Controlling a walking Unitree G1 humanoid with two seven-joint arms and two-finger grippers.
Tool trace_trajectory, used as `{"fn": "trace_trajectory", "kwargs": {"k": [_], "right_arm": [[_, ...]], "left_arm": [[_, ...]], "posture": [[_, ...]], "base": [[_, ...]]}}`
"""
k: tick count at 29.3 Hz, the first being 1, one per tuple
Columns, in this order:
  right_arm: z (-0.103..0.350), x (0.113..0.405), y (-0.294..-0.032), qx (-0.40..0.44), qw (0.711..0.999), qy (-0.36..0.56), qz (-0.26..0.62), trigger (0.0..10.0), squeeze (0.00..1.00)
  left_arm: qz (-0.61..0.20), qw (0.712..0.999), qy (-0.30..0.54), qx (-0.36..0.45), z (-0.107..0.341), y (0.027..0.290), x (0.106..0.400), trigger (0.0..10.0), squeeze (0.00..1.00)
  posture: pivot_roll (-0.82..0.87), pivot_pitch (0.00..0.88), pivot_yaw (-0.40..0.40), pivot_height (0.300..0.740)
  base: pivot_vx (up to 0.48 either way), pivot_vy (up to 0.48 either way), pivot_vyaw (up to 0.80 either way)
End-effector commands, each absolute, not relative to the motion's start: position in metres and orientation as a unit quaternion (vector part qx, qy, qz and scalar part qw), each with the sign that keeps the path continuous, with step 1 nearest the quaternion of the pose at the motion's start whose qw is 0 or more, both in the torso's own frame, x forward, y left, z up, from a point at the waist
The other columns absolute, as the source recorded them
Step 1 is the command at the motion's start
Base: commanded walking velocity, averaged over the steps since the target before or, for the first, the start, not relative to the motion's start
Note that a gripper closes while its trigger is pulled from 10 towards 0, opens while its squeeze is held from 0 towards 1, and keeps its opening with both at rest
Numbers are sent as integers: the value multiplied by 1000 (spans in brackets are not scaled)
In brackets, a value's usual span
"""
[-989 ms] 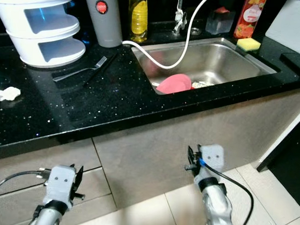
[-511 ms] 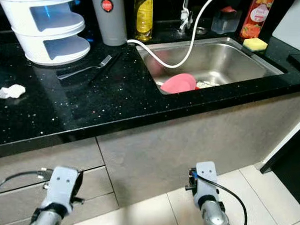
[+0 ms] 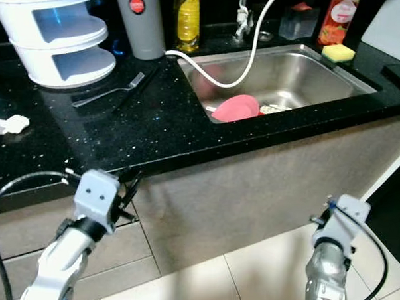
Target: Kitchen organization
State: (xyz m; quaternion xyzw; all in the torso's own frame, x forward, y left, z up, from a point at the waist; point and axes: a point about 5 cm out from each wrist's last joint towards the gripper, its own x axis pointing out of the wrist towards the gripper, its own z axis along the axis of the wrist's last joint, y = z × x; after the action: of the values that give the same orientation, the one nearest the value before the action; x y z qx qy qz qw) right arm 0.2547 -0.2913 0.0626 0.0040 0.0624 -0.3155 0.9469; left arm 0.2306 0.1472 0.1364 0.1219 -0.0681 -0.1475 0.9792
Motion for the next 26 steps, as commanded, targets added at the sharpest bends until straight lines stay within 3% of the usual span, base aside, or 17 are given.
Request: {"fn": "trace_trajectory", "kwargs": {"k": [1,2,3,5,7,12,16,20,22,25,26], "right_arm": [[77,259,-298,1,942,40,-335,10000,0],[77,259,-298,1,942,40,-335,10000,0],[111,273,-306,-8,936,-20,-350,10000,0],[135,282,-306,-17,937,-63,-342,10000,0],[135,282,-306,-17,937,-63,-342,10000,0],[249,316,-275,-25,937,-258,-235,10000,0],[270,322,-259,-21,939,-291,-181,10000,0],[296,327,-216,0,940,-337,-63,10000,0],[296,327,-216,0,940,-337,-63,10000,0],[305,326,-172,56,936,-345,50,10000,0],[305,326,-172,56,936,-345,50,10000,0]], "left_arm": [[-152,978,-75,118,144,147,233,10000,0],[-152,978,-75,118,144,147,233,10000,0],[-135,980,-113,94,168,148,242,10000,0],[-107,983,-129,79,180,152,248,10000,0],[-107,983,-129,79,180,152,248,10000,0],[25,985,-166,44,223,181,267,10000,0],[45,980,-180,69,234,187,269,10000,0],[45,977,-187,94,242,191,272,10000,0],[45,977,-187,94,242,191,272,10000,0],[33,979,-182,91,239,189,274,10000,0],[33,979,-182,91,239,189,274,10000,0]], "posture": [[-44,0,22,740],[-44,0,22,740],[-44,0,23,740],[-44,0,23,740],[-44,0,23,740],[-40,0,20,740],[-38,0,17,740],[-30,0,13,740],[-30,0,13,740],[-27,0,16,740],[-27,0,16,740]], "base": [[0,0,0],[0,0,0],[0,0,0],[0,0,0],[0,0,0],[0,0,0],[0,0,0],[0,0,0],[0,0,0],[0,0,0],[0,0,0]]}}
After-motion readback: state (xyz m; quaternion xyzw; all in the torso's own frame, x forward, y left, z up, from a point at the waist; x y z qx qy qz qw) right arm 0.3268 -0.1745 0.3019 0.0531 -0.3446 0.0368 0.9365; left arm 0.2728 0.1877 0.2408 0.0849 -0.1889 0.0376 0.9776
